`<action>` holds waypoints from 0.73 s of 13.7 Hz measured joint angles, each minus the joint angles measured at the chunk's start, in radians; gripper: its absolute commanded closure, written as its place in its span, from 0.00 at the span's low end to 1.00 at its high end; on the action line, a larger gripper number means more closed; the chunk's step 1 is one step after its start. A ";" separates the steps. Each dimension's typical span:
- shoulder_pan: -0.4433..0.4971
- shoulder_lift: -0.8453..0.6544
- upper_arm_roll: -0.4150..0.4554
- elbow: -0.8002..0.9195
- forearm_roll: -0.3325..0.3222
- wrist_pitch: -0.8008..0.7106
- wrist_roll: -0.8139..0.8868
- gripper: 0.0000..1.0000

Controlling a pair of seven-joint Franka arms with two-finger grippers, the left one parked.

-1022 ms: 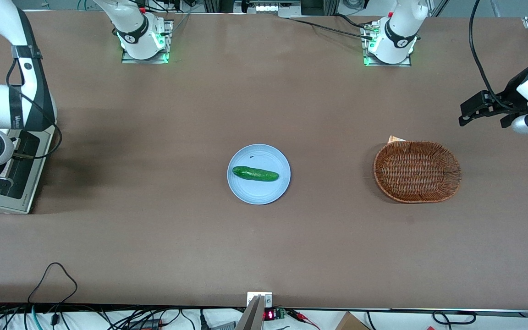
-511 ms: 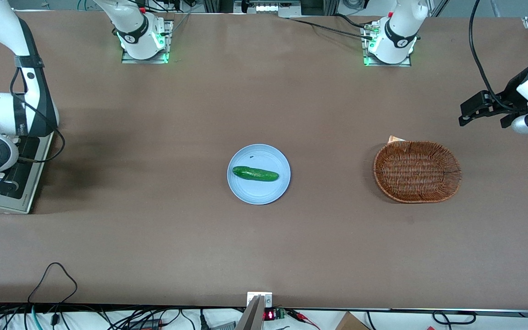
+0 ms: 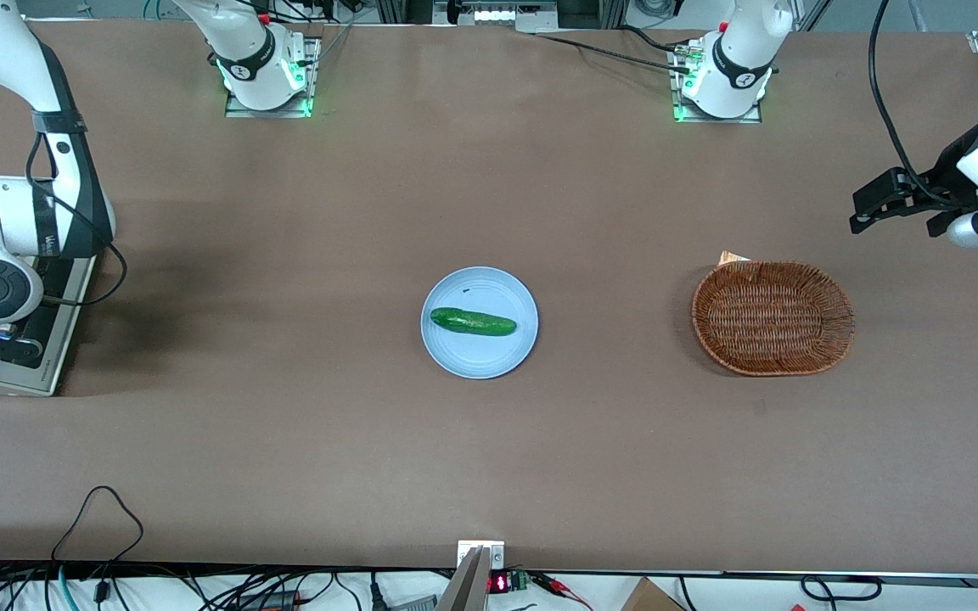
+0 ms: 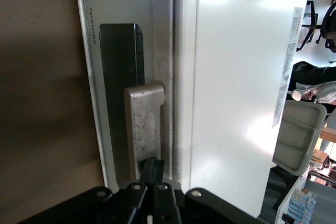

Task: Open oven door with right arm only
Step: 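Pull the handle with the right gripper, swinging the door down open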

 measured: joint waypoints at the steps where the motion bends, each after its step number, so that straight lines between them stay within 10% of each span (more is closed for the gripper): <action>1: 0.000 0.000 0.000 0.000 0.000 0.001 0.001 1.00; 10: 0.007 -0.007 0.011 -0.022 0.017 0.026 0.073 1.00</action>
